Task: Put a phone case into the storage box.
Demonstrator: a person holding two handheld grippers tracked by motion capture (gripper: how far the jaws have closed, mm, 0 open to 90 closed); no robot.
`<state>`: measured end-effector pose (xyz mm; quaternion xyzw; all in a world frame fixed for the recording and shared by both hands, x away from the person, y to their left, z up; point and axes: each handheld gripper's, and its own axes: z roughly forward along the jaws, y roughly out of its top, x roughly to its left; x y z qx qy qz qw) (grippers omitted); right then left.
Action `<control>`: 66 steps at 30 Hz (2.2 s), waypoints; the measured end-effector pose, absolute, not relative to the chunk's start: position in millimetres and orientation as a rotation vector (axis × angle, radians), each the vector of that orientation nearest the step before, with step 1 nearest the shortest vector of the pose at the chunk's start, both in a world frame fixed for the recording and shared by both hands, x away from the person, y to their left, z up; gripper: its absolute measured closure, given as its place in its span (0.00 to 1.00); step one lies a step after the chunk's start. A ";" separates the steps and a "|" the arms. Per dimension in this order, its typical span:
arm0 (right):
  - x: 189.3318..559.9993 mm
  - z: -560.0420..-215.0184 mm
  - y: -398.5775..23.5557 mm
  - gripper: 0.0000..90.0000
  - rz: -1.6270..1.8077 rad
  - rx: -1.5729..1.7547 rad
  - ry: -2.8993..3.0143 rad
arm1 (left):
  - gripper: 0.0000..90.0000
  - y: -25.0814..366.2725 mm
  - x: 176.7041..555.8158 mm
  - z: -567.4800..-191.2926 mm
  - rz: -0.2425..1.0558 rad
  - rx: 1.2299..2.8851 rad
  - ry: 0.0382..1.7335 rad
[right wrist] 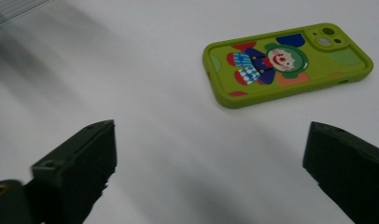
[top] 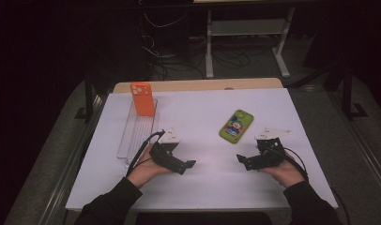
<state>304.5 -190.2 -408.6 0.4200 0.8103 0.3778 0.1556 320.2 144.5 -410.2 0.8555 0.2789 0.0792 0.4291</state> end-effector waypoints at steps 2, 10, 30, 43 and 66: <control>313.0 -407.8 -189.9 0.06 1.084 1.230 2.328 | 0.00 146.6 321.8 -409.0 0.207 2.165 0.676; 343.7 -397.1 -178.7 0.27 1.083 1.241 2.351 | 0.00 144.8 323.6 -409.3 0.199 2.165 0.670; 412.6 -397.3 -129.7 0.98 0.996 1.241 2.463 | 0.00 144.7 324.2 -408.5 0.194 2.139 0.665; 440.9 -420.3 -103.6 0.98 0.879 1.272 2.525 | 0.00 145.1 323.8 -406.2 0.179 2.141 0.668; 421.8 -432.2 -142.8 0.98 0.769 1.333 2.529 | 0.00 144.2 323.9 -407.3 0.175 2.121 0.669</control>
